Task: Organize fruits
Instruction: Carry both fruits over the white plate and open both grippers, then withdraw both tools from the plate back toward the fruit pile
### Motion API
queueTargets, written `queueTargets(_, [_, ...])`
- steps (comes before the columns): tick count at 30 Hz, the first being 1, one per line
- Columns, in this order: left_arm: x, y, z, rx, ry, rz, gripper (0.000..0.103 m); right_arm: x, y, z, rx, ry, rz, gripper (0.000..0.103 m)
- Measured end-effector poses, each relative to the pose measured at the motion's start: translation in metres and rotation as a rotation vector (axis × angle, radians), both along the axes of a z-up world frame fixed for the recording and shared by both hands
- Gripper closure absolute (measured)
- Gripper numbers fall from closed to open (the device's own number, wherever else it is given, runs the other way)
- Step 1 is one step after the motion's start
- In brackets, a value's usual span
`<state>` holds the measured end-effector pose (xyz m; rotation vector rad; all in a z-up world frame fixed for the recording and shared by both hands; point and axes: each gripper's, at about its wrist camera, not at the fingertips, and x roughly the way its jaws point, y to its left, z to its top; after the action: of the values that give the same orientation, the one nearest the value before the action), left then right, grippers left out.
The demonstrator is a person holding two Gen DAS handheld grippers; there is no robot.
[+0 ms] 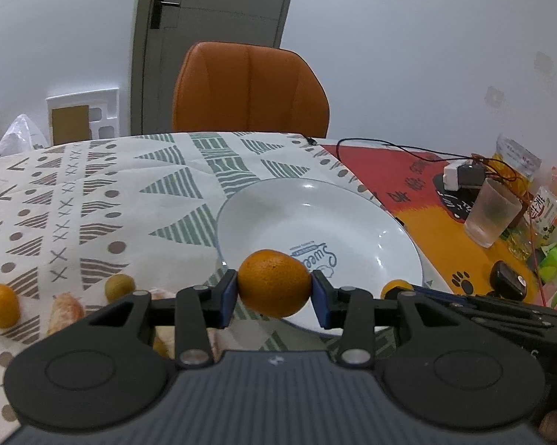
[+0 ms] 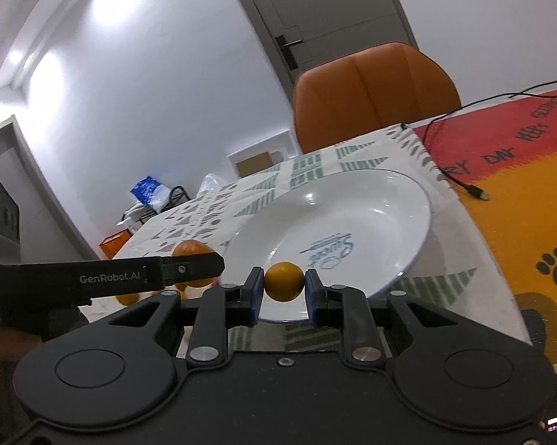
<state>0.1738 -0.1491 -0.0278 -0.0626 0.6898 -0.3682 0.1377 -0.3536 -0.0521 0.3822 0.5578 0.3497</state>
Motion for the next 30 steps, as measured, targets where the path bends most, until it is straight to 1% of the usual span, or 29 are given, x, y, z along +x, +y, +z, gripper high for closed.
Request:
queueTargets(3, [0.003,-0.007,-0.001,0.009,0.005,-0.018,0.063,0.002,-0.004,-0.001,0.002,0.003,-0.013,0.079])
queueTargets(5, [0.005,-0.011,-0.002,0.015,0.007,-0.028,0.063,0.002,-0.005,-0.001,0.000,-0.001,-0.021,0.074])
queueTargets(14, [0.011,-0.023,-0.002,0.033,0.009,-0.069,0.062,0.001,-0.009,0.000,0.008,-0.007,-0.043,0.074])
queueTargets(19, [0.013,-0.026,-0.002,0.037,0.012,-0.072,0.062,-0.002,-0.010,0.000,0.007,-0.009,-0.049,0.069])
queueTargets(21, [0.011,-0.025,0.000,0.042,-0.008,-0.064,0.059,-0.002,-0.010,-0.001,0.007,-0.006,-0.050,0.068])
queueTargets(23, [0.010,-0.022,0.003,0.041,-0.016,-0.057,0.059,-0.002,-0.009,-0.003,0.006,-0.003,-0.052,0.061])
queueTargets(25, [0.010,-0.016,0.005,0.038,-0.018,-0.037,0.058,-0.003,-0.007,-0.004,0.005,-0.001,-0.052,0.059])
queueTargets(27, [0.010,-0.007,0.007,0.035,-0.020,-0.009,0.053,-0.002,-0.005,-0.003,0.003,0.000,-0.045,0.059])
queueTargets(28, [0.009,-0.003,0.008,0.033,-0.022,0.001,0.052,-0.002,-0.004,-0.003,0.001,-0.002,-0.040,0.055])
queueTargets(29, [0.008,0.002,0.008,0.030,-0.024,0.014,0.049,-0.002,-0.003,-0.002,-0.002,-0.006,-0.037,0.050])
queueTargets(30, [0.007,0.006,0.009,0.030,-0.026,0.024,0.047,-0.003,-0.002,-0.001,-0.006,-0.013,-0.035,0.047])
